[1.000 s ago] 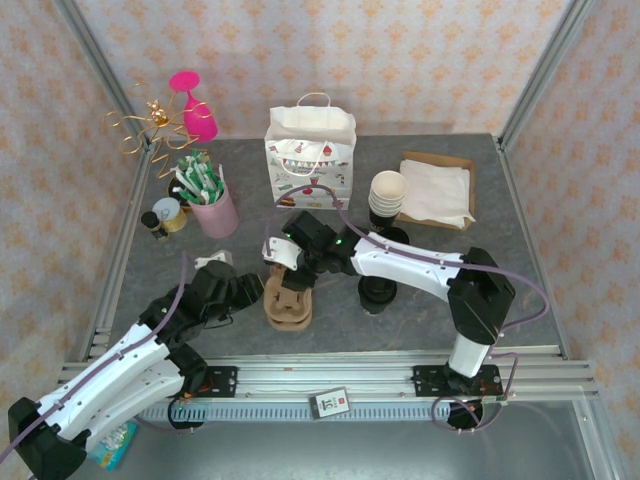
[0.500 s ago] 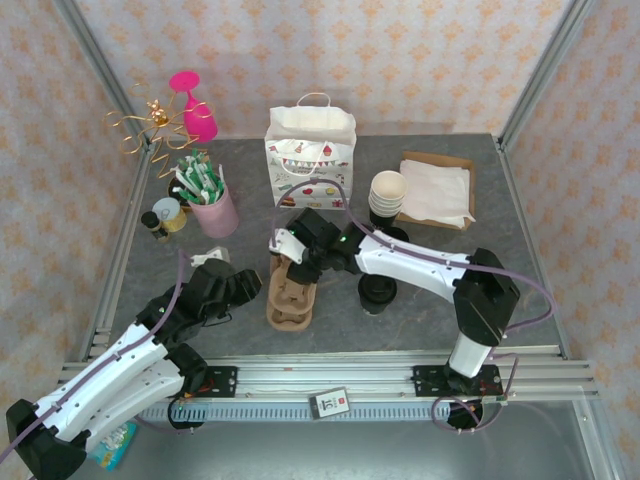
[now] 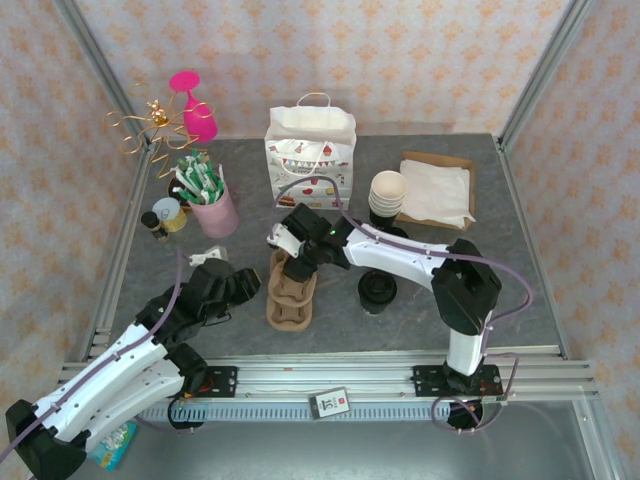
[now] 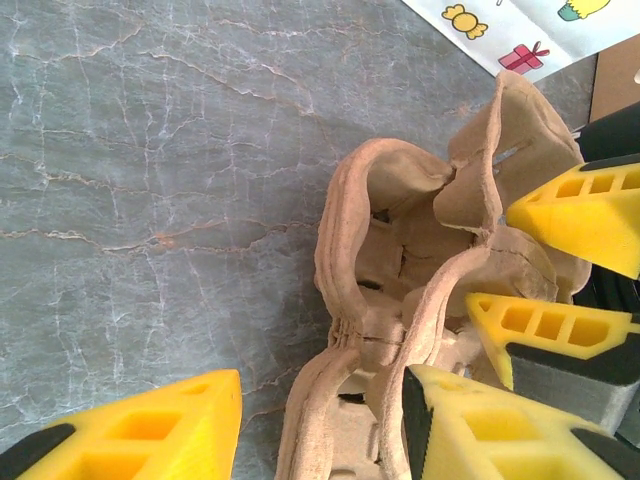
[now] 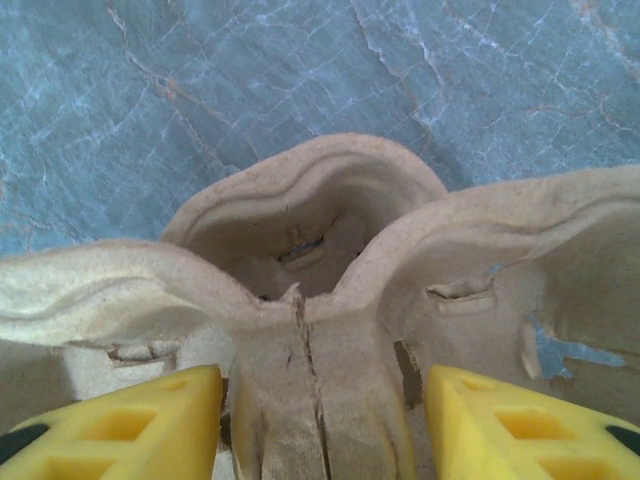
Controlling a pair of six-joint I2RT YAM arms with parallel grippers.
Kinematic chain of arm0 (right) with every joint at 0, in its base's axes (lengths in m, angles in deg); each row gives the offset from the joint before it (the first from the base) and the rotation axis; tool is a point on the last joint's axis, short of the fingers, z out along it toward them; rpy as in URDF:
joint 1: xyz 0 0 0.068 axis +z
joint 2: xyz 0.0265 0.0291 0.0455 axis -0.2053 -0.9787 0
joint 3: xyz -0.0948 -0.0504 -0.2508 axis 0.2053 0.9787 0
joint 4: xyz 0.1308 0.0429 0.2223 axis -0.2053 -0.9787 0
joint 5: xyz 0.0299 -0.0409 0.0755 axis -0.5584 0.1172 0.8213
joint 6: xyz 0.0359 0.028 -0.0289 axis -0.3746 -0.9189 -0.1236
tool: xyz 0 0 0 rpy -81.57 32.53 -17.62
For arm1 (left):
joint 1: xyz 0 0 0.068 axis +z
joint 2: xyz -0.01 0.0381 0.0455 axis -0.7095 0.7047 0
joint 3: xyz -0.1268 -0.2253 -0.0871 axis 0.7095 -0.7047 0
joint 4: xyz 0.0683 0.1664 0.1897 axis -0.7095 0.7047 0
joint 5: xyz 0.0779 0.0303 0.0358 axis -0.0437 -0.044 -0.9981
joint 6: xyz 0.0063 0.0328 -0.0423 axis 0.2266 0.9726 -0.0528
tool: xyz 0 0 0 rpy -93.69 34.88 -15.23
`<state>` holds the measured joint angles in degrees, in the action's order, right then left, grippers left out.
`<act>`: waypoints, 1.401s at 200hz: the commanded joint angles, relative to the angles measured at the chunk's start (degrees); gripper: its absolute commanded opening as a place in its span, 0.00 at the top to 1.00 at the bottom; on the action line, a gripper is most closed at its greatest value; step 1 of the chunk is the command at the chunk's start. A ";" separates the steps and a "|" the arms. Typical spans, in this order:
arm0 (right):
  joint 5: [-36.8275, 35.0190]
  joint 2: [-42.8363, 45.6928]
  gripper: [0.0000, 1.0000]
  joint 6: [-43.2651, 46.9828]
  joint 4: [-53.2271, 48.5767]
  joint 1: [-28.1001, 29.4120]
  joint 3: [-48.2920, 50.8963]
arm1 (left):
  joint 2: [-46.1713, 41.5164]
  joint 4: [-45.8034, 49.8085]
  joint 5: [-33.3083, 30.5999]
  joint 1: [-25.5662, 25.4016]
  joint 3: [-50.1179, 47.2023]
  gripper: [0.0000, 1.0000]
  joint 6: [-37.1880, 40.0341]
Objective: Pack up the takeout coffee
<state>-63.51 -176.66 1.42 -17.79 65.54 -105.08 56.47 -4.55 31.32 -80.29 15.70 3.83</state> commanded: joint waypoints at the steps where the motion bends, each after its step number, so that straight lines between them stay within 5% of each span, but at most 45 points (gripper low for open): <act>1: -2.61 1.96 0.40 -1.52 0.12 0.18 -2.30 | -0.03 1.49 -1.44 0.46 2.27 0.52 -0.21; 32: -4.18 2.64 0.29 -2.92 -2.35 0.00 -4.24 | 0.02 1.70 -1.70 0.51 2.66 0.52 -0.04; 44: -4.71 2.33 0.12 -3.21 -4.53 0.00 -5.73 | -0.03 1.75 -1.75 0.46 2.83 0.52 0.06; 81: -4.04 7.05 0.10 -5.16 -1.67 -0.08 -2.86 | -0.18 2.03 -2.06 0.45 2.84 0.51 0.08; 105: -5.57 9.90 0.00 -8.19 -0.02 -0.20 -1.26 | -0.30 2.39 -2.45 0.46 3.21 0.52 0.10; 168: -11.13 14.90 0.00 -19.72 5.29 -0.43 6.19 | -0.33 2.53 -3.79 0.55 3.76 0.52 0.40; 188: -10.78 12.60 0.07 -16.54 1.98 -0.35 5.31 | -0.47 2.54 -4.40 0.55 3.83 0.51 0.07; 216: -1.44 8.73 0.17 -7.86 -4.93 0.19 2.19 | -1.34 2.81 -5.29 0.60 3.60 0.51 -0.29; 280: -3.24 2.16 0.21 -0.13 -6.99 1.32 -2.12 | -2.76 3.98 -6.93 0.51 3.43 0.51 -0.76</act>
<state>-66.05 -172.53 -2.71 -22.36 66.59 -103.83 54.46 -2.76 26.63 -80.29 17.95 3.78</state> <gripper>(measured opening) 0.788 0.488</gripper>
